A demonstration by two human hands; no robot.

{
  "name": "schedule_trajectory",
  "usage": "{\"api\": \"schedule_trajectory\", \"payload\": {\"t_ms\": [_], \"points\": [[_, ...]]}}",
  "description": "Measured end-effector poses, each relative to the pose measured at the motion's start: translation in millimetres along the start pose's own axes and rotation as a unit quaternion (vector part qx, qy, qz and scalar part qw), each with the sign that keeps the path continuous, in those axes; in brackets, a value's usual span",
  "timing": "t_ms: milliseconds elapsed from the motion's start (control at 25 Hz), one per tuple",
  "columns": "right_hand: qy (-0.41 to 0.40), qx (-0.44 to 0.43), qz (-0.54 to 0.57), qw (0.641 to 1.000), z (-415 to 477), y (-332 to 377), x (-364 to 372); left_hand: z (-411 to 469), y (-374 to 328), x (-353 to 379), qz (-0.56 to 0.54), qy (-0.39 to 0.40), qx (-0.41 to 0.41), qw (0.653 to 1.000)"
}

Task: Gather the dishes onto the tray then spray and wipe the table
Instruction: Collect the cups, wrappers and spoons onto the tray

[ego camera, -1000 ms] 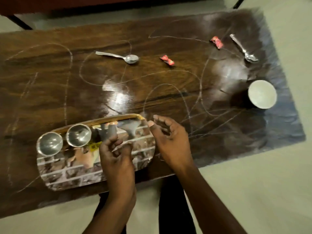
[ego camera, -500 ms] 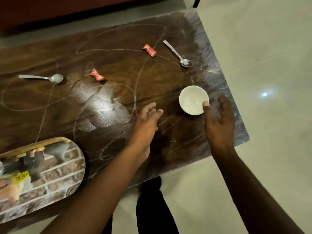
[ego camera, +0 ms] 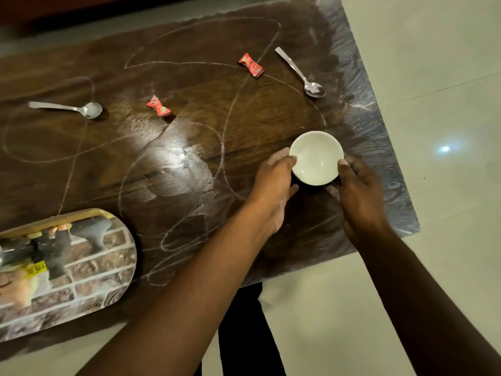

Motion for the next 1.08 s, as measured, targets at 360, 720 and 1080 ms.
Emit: {"api": "schedule_trajectory", "payload": {"t_ms": [360,720,1080], "points": [[0.066,-0.036,-0.035,0.997,-126,-1,156,-113,-29,-191,-0.063,-0.096,0.113,0.987],[0.260,-0.007,-0.138,0.956,-289,-74,347,-255,26,-452,-0.089,-0.281,0.166,0.941],[0.302,-0.033,-0.233,0.924,-334,-121,437,-277,60,-569,-0.065,-0.377,0.182,0.906]]}}
Point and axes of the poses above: each hand's wrist, its own z-axis towards the middle knuckle, its own x-axis out of the palm, y = z × x, the point moved 8 cm from there along z, towards the middle knuckle, and after that the axes turned 5 degrees about y, right-handed, at the moved point
